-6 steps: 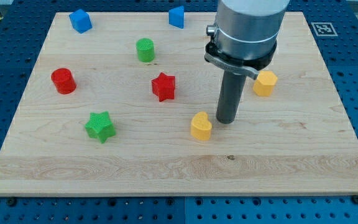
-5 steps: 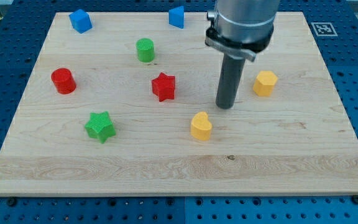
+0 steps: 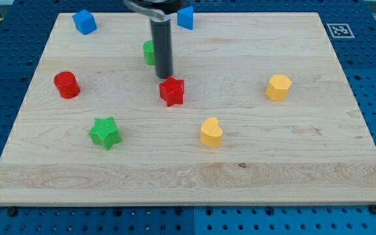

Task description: Push red star into yellow heart

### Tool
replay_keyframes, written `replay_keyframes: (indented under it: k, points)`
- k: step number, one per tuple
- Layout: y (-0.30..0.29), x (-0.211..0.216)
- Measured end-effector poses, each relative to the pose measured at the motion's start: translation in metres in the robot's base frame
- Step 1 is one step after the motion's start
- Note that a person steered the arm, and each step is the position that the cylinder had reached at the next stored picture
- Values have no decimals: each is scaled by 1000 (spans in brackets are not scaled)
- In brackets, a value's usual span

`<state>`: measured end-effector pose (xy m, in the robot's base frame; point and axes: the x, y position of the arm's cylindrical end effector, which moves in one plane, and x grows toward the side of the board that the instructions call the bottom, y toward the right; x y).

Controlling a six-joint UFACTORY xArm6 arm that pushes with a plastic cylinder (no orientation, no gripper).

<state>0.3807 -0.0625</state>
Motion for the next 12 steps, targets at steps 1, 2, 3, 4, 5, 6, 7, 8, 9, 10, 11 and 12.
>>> replay_keyframes:
  k: [1,2,3,4,5,6,7,8,9,10,11,12]
  points:
    - [-10,5]
    - [-10,32]
    - [8,51]
    - [35,52]
    - [50,54]
    - [50,31]
    - [60,22]
    - [67,36]
    - [71,42]
    - [90,42]
    - [91,52]
    - [91,62]
